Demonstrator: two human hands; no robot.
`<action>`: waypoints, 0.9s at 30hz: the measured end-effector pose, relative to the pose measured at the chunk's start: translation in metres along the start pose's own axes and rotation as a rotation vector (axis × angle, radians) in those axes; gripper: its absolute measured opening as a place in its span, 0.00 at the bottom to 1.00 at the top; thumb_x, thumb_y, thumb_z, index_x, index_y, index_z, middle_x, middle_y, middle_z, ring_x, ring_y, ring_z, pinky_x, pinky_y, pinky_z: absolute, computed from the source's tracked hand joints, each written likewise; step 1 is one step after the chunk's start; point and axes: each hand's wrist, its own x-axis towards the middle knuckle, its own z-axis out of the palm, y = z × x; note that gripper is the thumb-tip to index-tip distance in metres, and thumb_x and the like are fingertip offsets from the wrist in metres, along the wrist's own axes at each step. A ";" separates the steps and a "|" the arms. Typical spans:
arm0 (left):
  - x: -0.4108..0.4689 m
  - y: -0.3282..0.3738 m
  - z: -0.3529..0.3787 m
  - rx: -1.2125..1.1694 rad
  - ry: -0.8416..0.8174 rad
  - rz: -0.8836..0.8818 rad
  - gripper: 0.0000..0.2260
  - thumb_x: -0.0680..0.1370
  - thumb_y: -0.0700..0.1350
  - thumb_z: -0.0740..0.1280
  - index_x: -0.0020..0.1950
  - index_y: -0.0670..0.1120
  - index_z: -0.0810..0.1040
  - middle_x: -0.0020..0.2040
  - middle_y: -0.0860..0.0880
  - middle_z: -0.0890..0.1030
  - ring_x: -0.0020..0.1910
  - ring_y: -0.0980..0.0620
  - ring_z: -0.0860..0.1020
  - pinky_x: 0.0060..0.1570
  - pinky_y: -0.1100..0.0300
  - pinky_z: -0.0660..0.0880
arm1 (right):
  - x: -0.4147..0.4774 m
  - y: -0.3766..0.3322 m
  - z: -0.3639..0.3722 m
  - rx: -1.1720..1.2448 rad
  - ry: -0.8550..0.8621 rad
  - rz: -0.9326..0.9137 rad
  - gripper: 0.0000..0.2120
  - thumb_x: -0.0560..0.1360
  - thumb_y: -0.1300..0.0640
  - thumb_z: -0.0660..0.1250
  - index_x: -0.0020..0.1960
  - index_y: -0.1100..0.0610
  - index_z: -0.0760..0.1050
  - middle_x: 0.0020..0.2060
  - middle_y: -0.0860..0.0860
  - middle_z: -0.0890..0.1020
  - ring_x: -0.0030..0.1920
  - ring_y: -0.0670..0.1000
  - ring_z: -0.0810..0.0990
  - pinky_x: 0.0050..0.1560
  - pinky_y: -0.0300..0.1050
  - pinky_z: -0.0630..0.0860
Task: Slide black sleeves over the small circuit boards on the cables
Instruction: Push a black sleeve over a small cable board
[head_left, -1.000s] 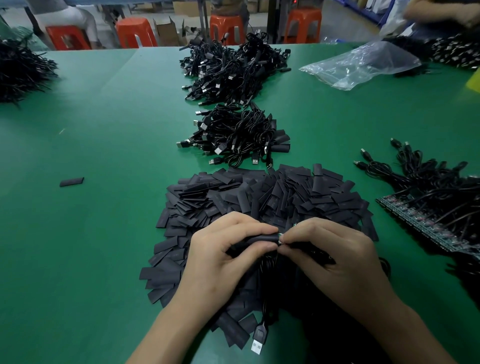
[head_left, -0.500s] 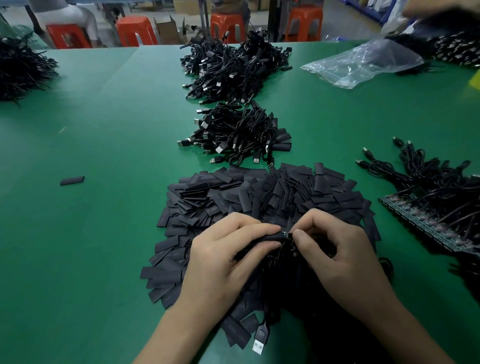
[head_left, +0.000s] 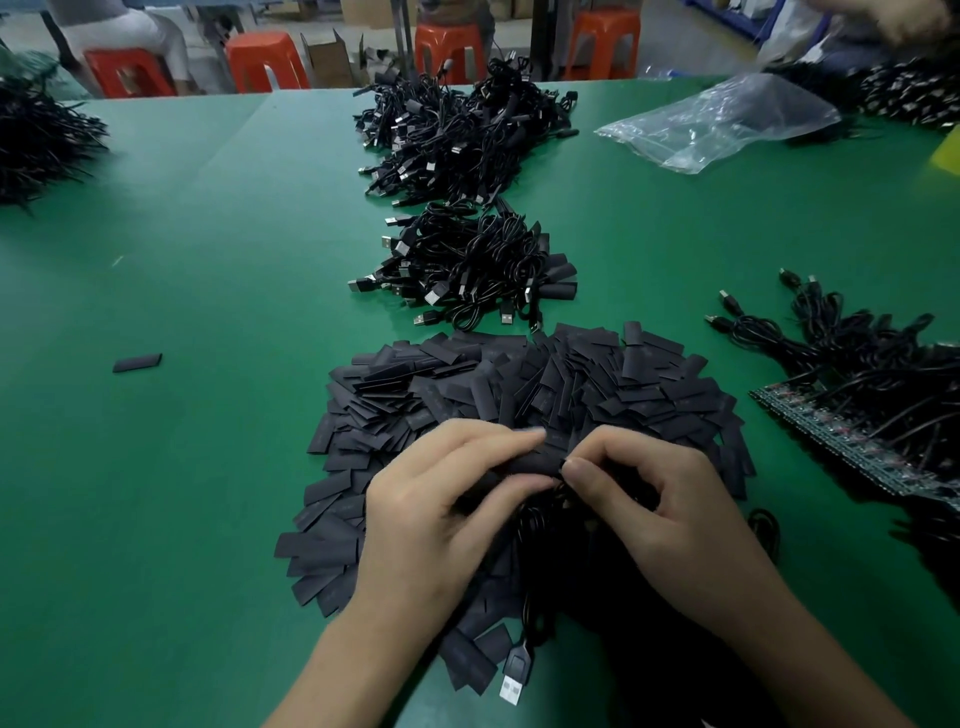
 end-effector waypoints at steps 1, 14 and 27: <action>0.000 0.001 0.000 -0.012 0.050 -0.037 0.13 0.75 0.45 0.77 0.58 0.45 0.86 0.50 0.53 0.84 0.51 0.56 0.82 0.54 0.66 0.74 | 0.000 0.000 0.000 0.017 0.017 0.007 0.10 0.80 0.49 0.67 0.42 0.50 0.79 0.34 0.50 0.81 0.34 0.50 0.79 0.37 0.51 0.75; -0.003 -0.001 0.004 -0.067 0.205 -0.161 0.05 0.75 0.41 0.76 0.50 0.43 0.87 0.48 0.54 0.86 0.49 0.55 0.84 0.53 0.64 0.77 | -0.002 0.002 0.008 0.147 0.054 0.075 0.10 0.79 0.49 0.66 0.43 0.52 0.81 0.35 0.51 0.83 0.35 0.49 0.83 0.37 0.48 0.80; -0.003 0.003 0.008 -0.454 0.236 -0.482 0.09 0.72 0.45 0.76 0.52 0.51 0.88 0.43 0.50 0.88 0.42 0.53 0.87 0.45 0.66 0.80 | -0.003 0.000 0.012 0.071 0.065 0.022 0.09 0.81 0.51 0.68 0.42 0.50 0.80 0.34 0.47 0.82 0.35 0.47 0.82 0.35 0.46 0.78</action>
